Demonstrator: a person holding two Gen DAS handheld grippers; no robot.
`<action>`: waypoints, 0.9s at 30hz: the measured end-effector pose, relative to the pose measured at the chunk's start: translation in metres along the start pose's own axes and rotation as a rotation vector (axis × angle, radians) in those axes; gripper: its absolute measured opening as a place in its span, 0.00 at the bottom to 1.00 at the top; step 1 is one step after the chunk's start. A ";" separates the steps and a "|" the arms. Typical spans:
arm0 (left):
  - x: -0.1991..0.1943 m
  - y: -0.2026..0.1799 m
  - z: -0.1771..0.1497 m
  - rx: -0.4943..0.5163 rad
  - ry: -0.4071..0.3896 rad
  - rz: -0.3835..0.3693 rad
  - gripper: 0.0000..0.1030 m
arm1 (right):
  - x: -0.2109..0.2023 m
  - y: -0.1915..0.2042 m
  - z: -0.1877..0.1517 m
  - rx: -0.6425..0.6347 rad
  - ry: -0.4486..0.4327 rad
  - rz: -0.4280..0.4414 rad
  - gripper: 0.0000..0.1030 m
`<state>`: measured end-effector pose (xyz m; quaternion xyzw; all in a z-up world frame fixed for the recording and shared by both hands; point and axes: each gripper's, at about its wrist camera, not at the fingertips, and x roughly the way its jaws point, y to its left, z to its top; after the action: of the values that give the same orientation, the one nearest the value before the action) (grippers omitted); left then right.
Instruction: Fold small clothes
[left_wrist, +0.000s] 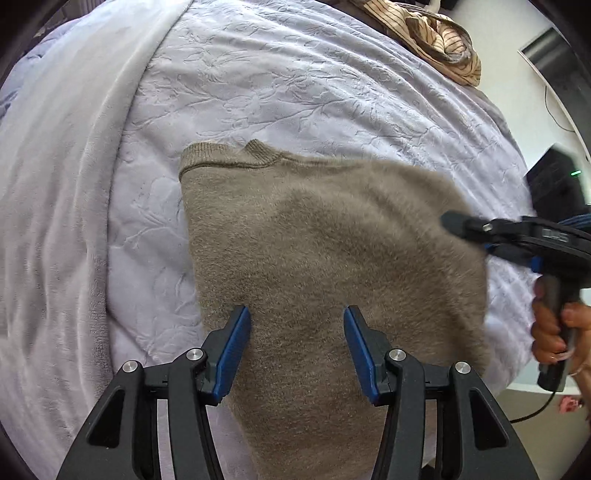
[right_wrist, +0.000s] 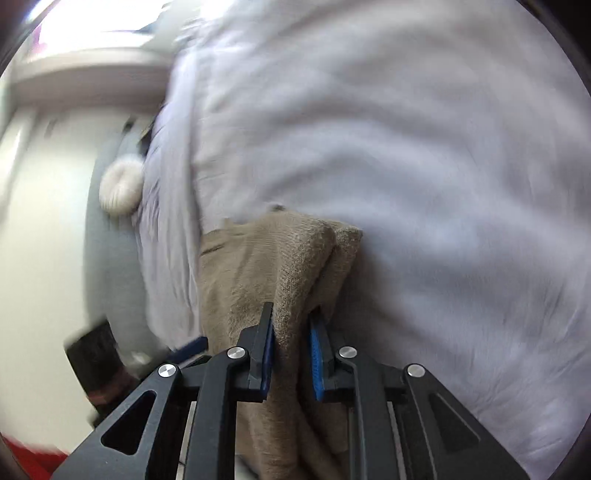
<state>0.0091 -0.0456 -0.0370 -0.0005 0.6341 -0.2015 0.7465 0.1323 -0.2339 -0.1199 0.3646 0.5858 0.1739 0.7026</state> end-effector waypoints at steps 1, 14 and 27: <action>0.004 0.001 -0.003 0.008 0.002 0.013 0.52 | -0.002 0.015 -0.001 -0.073 -0.011 -0.025 0.18; -0.008 -0.005 -0.013 0.044 -0.012 0.106 0.53 | -0.007 0.013 0.001 -0.131 -0.010 -0.431 0.23; 0.010 -0.004 -0.034 -0.016 0.024 0.055 0.53 | 0.002 0.059 -0.086 -0.250 0.111 -0.402 0.14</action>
<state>-0.0230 -0.0438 -0.0519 0.0136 0.6445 -0.1759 0.7440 0.0617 -0.1662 -0.0826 0.1408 0.6583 0.1214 0.7295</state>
